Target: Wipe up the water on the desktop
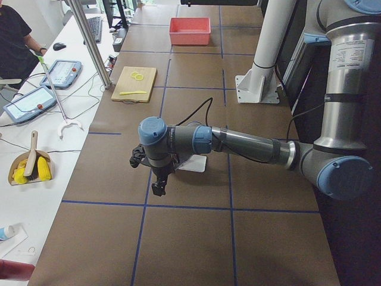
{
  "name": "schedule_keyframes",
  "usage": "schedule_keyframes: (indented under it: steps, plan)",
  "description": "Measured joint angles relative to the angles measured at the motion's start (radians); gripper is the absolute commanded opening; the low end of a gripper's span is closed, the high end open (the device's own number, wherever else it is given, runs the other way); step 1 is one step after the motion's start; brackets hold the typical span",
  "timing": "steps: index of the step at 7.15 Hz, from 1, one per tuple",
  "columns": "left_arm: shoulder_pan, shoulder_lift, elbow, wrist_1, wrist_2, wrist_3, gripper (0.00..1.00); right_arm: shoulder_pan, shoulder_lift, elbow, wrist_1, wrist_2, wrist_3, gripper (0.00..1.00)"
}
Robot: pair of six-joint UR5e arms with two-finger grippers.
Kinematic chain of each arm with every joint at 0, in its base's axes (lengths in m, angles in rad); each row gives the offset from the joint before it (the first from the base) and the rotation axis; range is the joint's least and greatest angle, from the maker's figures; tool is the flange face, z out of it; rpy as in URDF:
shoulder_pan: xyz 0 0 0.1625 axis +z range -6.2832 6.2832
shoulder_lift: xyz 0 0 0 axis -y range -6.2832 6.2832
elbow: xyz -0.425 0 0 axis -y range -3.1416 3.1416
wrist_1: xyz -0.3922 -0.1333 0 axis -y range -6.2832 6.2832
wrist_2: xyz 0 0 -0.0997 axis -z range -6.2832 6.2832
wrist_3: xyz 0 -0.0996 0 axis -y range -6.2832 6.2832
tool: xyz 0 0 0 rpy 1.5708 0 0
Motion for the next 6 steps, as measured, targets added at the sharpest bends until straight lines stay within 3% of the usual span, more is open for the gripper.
schedule_keyframes:
  steps: [3, 6]
  plan:
    - [0.023, 0.035, 0.002, -0.092, -0.063, -0.048, 1.00, -0.001, 0.000, 0.000, 0.000, 0.000, 0.000, 1.00]
    - [0.157, 0.016, -0.014, -0.194, -0.073, -0.363, 1.00, -0.001, 0.000, 0.001, 0.000, 0.000, 0.000, 1.00]
